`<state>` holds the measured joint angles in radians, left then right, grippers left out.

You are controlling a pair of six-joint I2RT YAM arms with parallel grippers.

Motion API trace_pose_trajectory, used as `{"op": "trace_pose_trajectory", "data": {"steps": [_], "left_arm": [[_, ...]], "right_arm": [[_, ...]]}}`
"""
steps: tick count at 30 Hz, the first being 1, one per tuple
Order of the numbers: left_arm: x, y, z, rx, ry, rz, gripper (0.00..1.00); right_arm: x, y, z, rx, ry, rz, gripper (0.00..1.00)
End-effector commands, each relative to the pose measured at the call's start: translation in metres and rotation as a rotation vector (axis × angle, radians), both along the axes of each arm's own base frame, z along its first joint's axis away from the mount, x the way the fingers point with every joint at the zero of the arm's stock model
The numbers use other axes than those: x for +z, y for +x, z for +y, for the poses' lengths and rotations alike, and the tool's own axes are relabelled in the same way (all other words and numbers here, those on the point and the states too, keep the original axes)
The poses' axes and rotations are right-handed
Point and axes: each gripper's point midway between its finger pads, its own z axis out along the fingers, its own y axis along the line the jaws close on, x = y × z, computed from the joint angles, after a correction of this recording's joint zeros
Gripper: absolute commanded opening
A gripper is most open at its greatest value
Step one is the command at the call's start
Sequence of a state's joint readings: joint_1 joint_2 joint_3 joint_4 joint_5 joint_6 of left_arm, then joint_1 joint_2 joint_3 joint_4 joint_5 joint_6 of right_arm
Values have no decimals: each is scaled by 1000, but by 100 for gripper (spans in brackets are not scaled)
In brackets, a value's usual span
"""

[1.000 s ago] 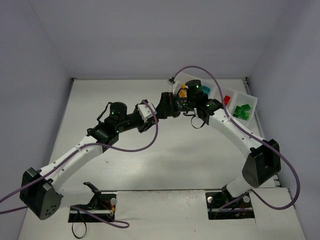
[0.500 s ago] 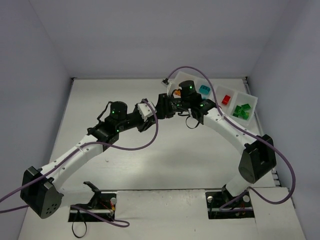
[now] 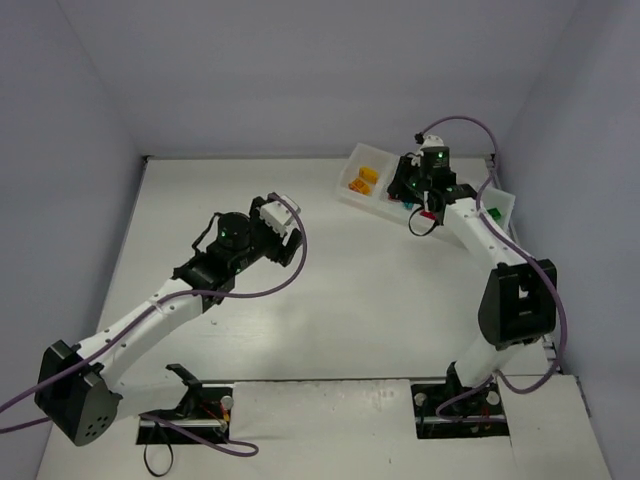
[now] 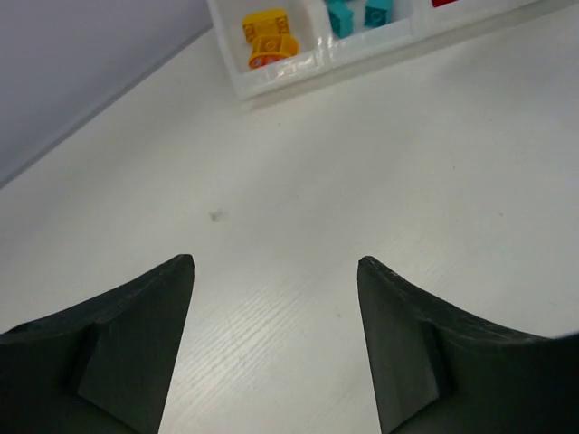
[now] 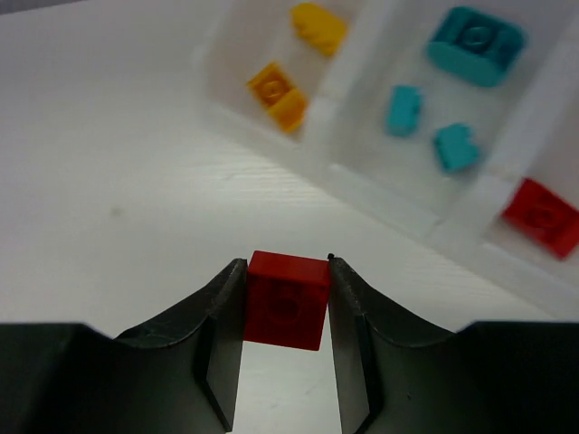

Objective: Sort the legos into containers by color

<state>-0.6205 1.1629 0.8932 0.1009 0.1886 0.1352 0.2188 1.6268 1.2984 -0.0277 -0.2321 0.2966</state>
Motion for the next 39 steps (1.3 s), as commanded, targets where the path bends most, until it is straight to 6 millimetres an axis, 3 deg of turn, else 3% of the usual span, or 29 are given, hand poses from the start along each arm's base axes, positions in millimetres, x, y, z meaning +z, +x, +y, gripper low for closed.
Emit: {"op": "trace_pose_trajectory", "data": {"steps": [1,2,3,7,8,10,12,15,16,19,20,21,22,23,25,26,27,28,29,31,32,33,34,35,36,37,39], "left_arm": [[39,2,26,176,-130,-29,67],[39,-1,30,211,-178,11,71],[39,-5,42,278,-204,43,77],[29,-18,75,431,-196,118,83],[29,-21,79,452,-207,135,84],[26,-31,96,518,-192,163,84],[23,-41,107,572,-217,204,84],[19,-53,122,643,-230,242,84],[17,-56,125,655,-234,254,84],[14,-64,133,679,-220,271,85],[15,-65,135,691,-225,273,85],[15,-68,138,698,-222,277,85],[15,-69,140,704,-224,280,85],[15,-71,142,712,-223,282,85],[21,-72,144,725,-239,283,85],[22,-73,145,731,-235,288,85],[30,-74,147,736,-248,278,84],[34,-74,148,742,-259,276,85],[35,-75,150,752,-253,278,85],[51,-77,153,762,-281,264,85],[53,-79,156,768,-270,267,85],[63,-80,158,768,-285,253,85],[65,-82,159,769,-284,252,85],[71,-83,161,769,-294,241,85],[74,-84,163,774,-298,232,85],[82,-85,168,791,-311,215,85],[88,-86,173,812,-323,207,85]], "right_arm": [[-7,48,-82,-309,-227,-59,0],[-1,60,-103,-363,-231,-72,0],[-19,73,-121,-419,-259,-39,1],[-29,91,-150,-511,-302,-26,7],[-41,94,-154,-520,-314,-6,9],[-41,100,-168,-565,-330,-8,12],[-47,105,-173,-571,-323,1,20],[-39,111,-178,-571,-303,-15,47],[-31,115,-177,-563,-288,-31,63],[-4,114,-170,-533,-263,-81,78],[14,110,-165,-513,-239,-112,89],[24,107,-163,-505,-230,-129,94],[30,100,-162,-500,-223,-136,100],[59,90,-160,-493,-201,-189,100],[85,74,-155,-475,-176,-235,100],[112,55,-154,-466,-161,-286,100],[117,42,-149,-439,-154,-280,100],[153,18,-148,-439,-133,-354,100],[151,3,-146,-426,-128,-349,100],[170,-24,-144,-411,-124,-395,100],[183,-51,-143,-403,-124,-430,100],[187,-64,-143,-400,-123,-442,100],[207,-92,-143,-403,-109,-502,100],[191,-105,-141,-403,-110,-469,100],[190,-117,-135,-393,-114,-474,100],[203,-141,-136,-408,-115,-527,100],[189,-161,-126,-366,-121,-517,100]]}}
